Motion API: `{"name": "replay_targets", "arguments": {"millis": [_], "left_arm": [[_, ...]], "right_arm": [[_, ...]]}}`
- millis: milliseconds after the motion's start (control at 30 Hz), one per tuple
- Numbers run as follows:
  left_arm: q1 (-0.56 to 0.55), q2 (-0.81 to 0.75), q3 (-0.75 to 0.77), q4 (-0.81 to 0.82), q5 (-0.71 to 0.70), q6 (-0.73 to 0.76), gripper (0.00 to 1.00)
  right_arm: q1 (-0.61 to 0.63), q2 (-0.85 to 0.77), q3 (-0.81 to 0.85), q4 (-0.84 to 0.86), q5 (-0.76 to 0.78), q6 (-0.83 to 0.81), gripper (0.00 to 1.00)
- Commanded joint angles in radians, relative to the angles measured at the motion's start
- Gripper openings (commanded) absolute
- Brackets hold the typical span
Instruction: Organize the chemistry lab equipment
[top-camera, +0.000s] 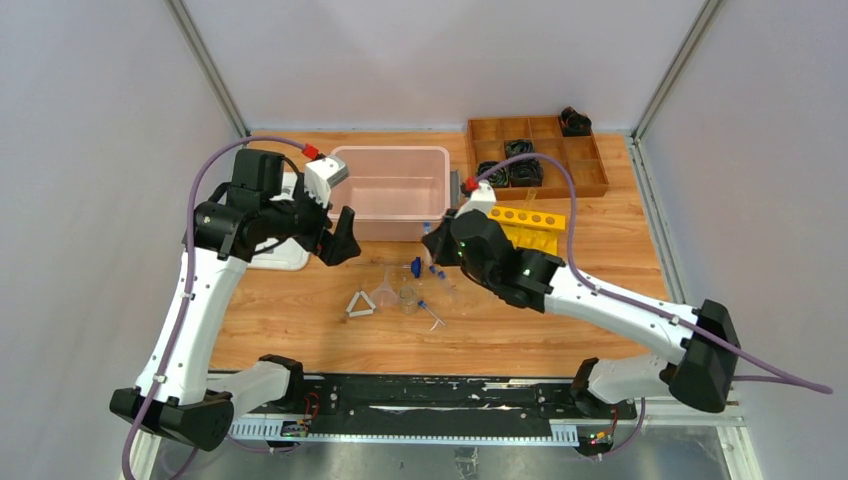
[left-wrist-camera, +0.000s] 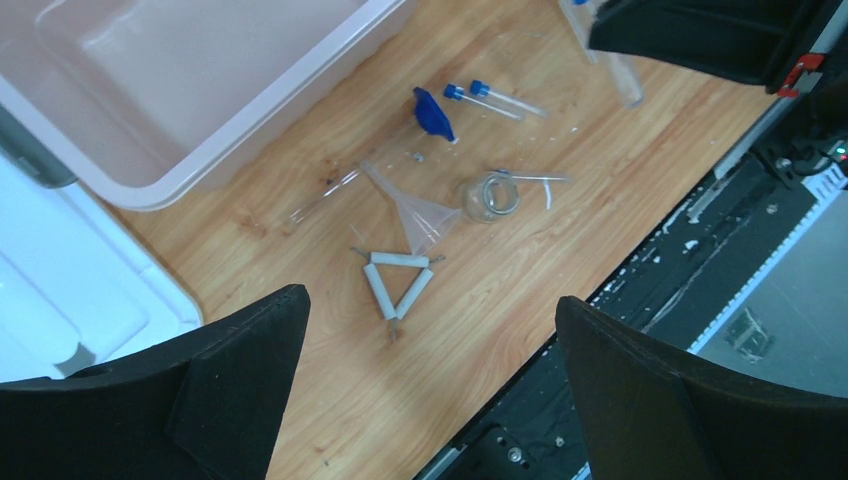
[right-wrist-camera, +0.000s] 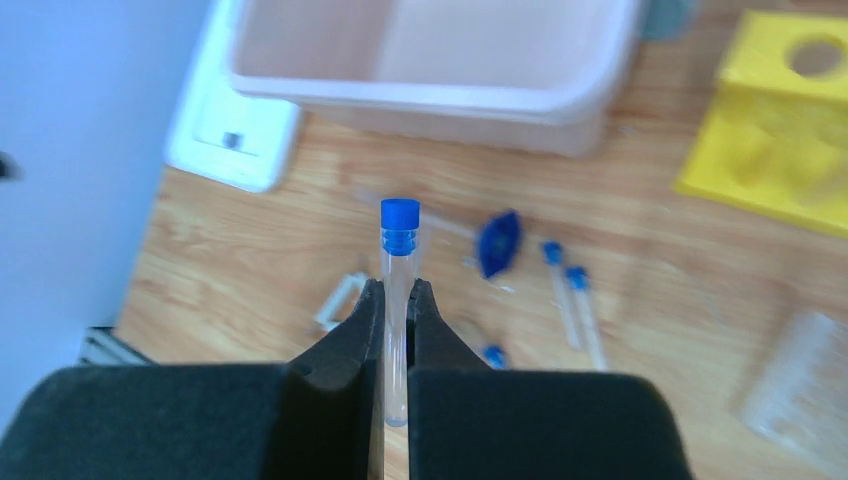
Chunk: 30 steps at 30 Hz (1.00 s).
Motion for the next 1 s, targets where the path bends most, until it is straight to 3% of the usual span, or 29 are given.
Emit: {"name": "replay_targets", "arguments": {"millis": [0, 167, 367, 667, 967], "left_arm": [[-0.004, -0.016, 0.035, -0.003, 0.118, -0.015, 1.0], [-0.004, -0.026, 0.047, -0.002, 0.198, -0.06, 1.0], [-0.004, -0.044, 0.037, 0.043, 0.221, -0.114, 0.96], [-0.004, -0.019, 0.025, 0.101, 0.269, -0.182, 0.76], [-0.004, -0.01, 0.015, 0.104, 0.264, -0.182, 0.45]], "right_arm": [[0.074, 0.109, 0.189, 0.153, -0.005, -0.022, 0.0], [0.125, 0.21, 0.317, 0.262, -0.029, -0.032, 0.0], [0.154, 0.229, 0.35, 0.34, -0.034, -0.035, 0.0], [0.173, 0.212, 0.344, 0.374, -0.026, -0.028, 0.0], [0.188, 0.2, 0.332, 0.403, -0.021, -0.029, 0.0]]}}
